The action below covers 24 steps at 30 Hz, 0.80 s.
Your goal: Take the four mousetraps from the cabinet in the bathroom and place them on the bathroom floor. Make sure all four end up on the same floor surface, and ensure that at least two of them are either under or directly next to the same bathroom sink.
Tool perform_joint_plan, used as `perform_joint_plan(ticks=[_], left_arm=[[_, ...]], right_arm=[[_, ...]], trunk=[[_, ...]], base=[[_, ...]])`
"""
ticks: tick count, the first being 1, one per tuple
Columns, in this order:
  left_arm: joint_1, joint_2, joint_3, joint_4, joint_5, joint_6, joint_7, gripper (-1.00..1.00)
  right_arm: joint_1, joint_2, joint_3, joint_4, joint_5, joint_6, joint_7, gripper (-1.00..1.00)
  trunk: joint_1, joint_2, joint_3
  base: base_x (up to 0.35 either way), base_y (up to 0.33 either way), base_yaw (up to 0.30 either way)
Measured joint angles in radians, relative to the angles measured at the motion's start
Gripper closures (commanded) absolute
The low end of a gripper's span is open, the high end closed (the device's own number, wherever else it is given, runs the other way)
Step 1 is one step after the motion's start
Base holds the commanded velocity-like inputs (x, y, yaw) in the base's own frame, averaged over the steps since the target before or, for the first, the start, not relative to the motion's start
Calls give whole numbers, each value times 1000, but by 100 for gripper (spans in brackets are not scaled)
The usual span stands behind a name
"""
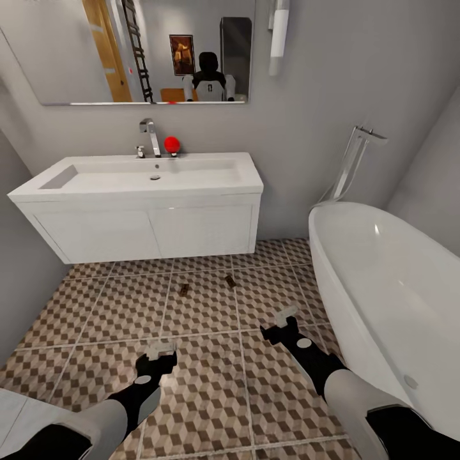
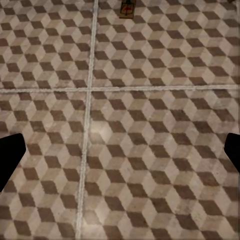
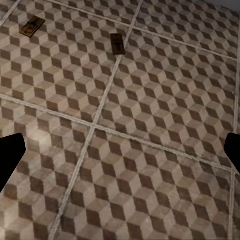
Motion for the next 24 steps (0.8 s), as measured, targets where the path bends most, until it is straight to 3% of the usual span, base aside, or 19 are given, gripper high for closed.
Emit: perform_joint_plan(ticks=[24], left_arm=[[0,-3,0,83,0,3,0,-100]], right_arm=[[0,-5,-2,5,1,1,-1,-100]], trunk=[[0,0,0]], base=[[0,0,0]])
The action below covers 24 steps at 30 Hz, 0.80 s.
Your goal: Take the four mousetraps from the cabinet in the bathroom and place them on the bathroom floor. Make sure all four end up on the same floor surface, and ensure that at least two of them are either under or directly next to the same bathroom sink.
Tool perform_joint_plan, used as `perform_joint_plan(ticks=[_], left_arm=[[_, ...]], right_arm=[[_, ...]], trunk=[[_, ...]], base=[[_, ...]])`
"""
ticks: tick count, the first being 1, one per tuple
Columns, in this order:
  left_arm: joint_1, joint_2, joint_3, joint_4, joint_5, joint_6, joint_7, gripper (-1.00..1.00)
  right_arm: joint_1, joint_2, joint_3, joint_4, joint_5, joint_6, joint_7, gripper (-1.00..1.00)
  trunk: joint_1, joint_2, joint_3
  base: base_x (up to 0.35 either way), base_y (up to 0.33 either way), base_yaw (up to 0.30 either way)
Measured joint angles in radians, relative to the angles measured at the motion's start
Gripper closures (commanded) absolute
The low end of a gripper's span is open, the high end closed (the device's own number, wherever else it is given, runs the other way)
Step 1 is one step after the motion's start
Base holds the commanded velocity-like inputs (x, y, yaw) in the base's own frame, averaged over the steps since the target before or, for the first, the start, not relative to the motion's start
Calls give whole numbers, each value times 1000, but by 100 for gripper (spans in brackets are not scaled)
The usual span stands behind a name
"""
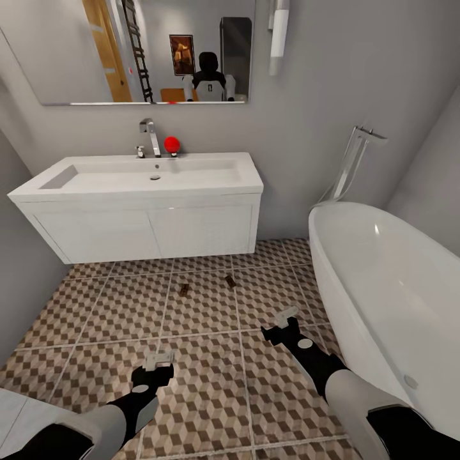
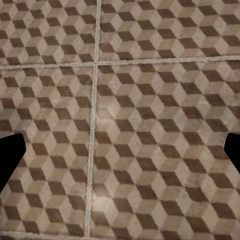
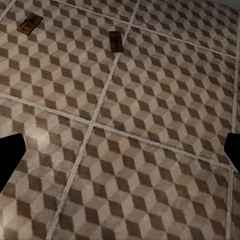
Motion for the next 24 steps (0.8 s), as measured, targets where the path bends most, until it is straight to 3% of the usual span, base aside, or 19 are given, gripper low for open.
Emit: perform_joint_plan(ticks=[24], left_arm=[[0,3,1,13,0,2,1,-100]], right_arm=[[0,-1,-1,0,0,2,0,-100]], trunk=[[0,0,0]], base=[[0,0,0]])
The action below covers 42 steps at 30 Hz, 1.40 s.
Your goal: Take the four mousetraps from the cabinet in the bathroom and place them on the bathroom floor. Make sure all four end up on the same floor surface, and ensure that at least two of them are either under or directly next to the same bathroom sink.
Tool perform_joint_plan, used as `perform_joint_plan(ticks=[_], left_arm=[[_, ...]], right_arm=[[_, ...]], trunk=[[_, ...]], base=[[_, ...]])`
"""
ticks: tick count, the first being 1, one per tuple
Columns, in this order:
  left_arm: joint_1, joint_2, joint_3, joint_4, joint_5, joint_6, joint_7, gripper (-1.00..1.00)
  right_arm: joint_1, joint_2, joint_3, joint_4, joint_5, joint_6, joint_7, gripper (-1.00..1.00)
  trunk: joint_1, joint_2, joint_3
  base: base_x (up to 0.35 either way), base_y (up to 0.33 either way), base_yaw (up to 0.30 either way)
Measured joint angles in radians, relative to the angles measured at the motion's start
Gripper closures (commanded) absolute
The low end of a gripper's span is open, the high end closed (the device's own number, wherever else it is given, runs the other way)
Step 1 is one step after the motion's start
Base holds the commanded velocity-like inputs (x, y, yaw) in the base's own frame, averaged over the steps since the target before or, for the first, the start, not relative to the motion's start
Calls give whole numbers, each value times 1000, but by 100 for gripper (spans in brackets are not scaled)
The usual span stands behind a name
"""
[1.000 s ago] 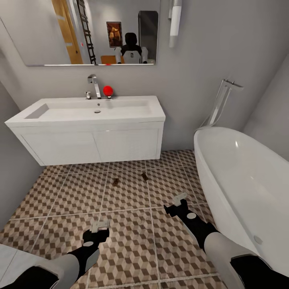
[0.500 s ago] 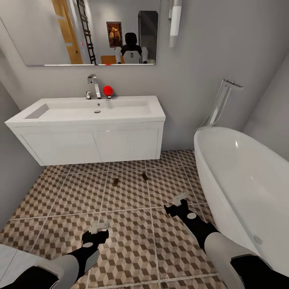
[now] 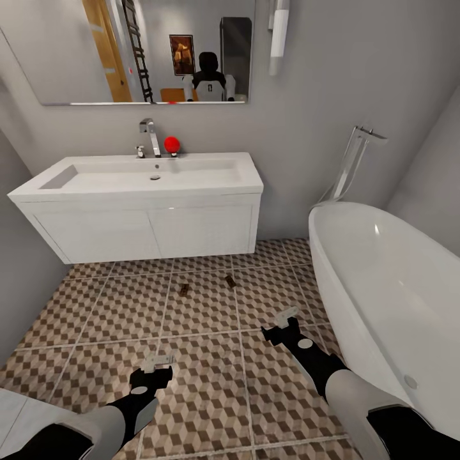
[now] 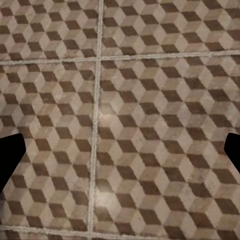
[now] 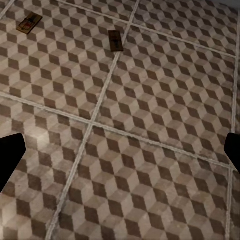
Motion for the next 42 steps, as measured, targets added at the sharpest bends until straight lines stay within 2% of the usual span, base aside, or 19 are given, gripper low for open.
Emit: perform_joint_plan(ticks=[6,21,42], left_arm=[[1,1,0,0,-1,0,0,-100],[1,0,-2,1,-2,0,0,-100],[1,0,-2,1,-2,0,-1,-100]], right_arm=[[0,0,-1,1,0,0,0,-100],[0,-2,-1,2,0,-1,0,-100],[0,-2,-1,1,0,0,0,-100]], trunk=[[0,0,0],[-57,105,47],[-138,252,142]], base=[[0,0,0],[0,0,0],[0,0,0]])
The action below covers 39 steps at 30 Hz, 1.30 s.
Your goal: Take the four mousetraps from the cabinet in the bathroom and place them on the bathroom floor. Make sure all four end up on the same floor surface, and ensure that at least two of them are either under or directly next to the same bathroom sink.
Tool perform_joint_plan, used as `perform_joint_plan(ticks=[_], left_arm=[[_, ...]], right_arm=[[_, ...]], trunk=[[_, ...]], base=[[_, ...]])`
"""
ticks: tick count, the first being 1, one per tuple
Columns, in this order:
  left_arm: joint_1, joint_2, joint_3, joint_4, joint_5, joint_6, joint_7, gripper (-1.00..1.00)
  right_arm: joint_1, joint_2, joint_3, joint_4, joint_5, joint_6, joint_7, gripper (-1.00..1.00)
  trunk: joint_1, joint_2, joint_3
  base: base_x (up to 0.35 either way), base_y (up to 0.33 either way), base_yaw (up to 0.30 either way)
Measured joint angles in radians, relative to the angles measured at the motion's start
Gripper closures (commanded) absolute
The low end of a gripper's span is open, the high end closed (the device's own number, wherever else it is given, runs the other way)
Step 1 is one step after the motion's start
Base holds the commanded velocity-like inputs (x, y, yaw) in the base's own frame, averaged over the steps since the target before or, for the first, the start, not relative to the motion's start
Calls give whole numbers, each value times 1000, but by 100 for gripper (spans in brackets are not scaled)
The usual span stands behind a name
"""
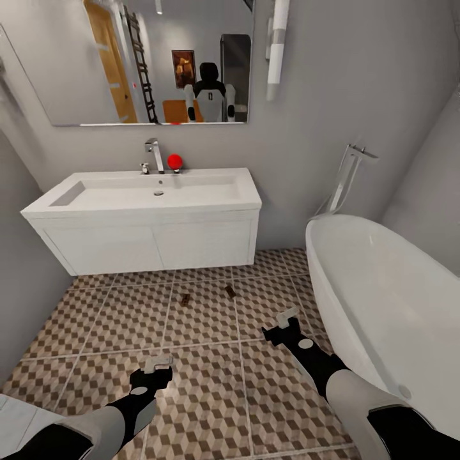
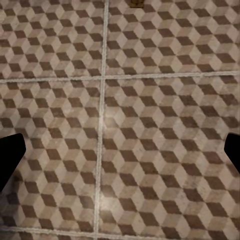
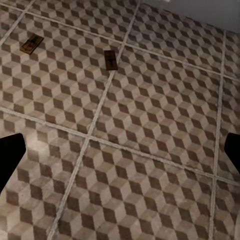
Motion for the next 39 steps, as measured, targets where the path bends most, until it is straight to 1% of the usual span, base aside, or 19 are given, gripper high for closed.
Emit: perform_joint_plan(ticks=[12,14,17,20,22,25,29,30,33,35,37,39], left_arm=[[0,1,0,0,0,0,0,-100],[0,2,0,0,0,0,0,-100],[0,5,0,0,0,0,0,-100],[0,8,0,1,0,0,0,-100],[0,11,0,2,0,0,0,-100],[1,24,0,3,0,0,-1,-100],[2,42,0,17,1,0,-1,-100],[3,46,0,25,2,0,-1,-100],[9,51,0,34,2,0,-6,-100],[18,52,0,36,2,0,-7,-100],[35,55,0,38,2,-1,-8,-100],[40,56,0,38,2,-1,-9,-100]], right_arm=[[0,-1,-1,0,0,0,0,-100],[0,-11,-2,0,0,-1,0,-100],[0,-35,-2,0,0,-1,0,-100],[0,-45,-2,1,0,-1,1,-100],[0,-49,-3,10,0,-1,2,-100],[0,-51,-5,41,-1,-3,2,-100],[0,-51,-5,74,-34,-8,2,-100],[0,-51,-5,79,-43,-14,2,-100],[0,-52,-5,102,-52,-27,2,-100],[0,-51,-6,120,-53,-35,2,-100],[0,-51,-7,152,-53,-65,1,-100],[0,-51,-8,163,-53,-87,1,-100]], trunk=[[-46,84,57],[-54,98,67],[-65,119,81],[-77,140,95],[-84,154,104],[-96,175,117],[-111,203,135],[-111,203,136],[-111,203,139],[-111,203,142],[-111,203,144],[-111,203,146]], base=[[0,0,0],[0,0,0],[0,0,0],[0,0,0],[0,0,0],[0,0,0],[0,0,0],[0,0,0],[0,0,0],[0,0,0],[0,0,0],[0,0,0]])
